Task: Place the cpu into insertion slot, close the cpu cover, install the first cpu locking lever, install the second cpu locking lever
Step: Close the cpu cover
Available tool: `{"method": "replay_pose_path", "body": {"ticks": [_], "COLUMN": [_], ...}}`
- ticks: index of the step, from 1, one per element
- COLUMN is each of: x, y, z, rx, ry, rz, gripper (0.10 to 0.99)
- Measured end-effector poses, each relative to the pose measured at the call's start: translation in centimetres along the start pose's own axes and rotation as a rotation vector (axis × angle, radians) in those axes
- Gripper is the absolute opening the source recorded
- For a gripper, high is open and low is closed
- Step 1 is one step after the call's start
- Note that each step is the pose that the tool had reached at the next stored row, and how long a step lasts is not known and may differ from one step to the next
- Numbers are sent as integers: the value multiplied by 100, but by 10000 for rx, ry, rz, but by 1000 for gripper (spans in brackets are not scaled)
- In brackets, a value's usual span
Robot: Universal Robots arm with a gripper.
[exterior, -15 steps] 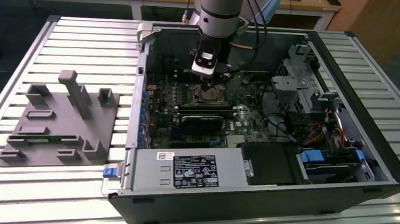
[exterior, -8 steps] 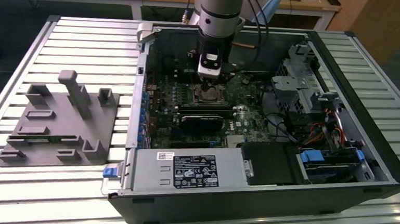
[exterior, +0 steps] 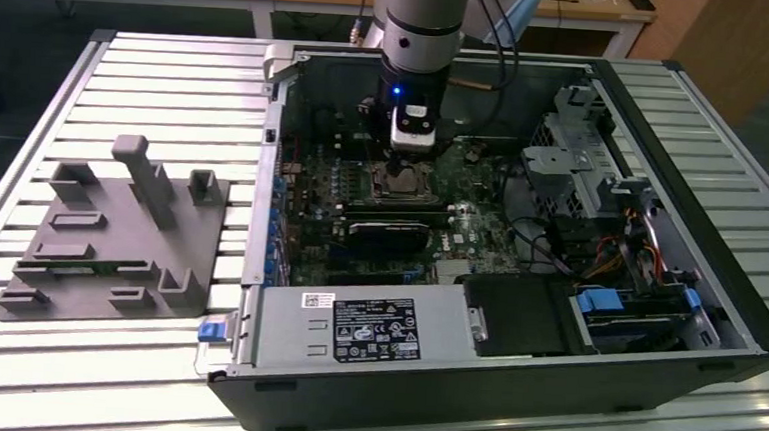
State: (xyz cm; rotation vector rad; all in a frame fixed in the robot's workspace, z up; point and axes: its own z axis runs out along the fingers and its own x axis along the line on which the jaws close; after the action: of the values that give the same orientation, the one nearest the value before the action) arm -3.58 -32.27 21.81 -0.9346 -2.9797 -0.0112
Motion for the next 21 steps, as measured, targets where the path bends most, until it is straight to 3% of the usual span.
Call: {"method": "replay_pose_path", "body": {"ticks": [21], "x": [0], "y": [0], "z": [3], "rx": [61], "ry": [4], "rz": [-3007], "gripper": [106]}}
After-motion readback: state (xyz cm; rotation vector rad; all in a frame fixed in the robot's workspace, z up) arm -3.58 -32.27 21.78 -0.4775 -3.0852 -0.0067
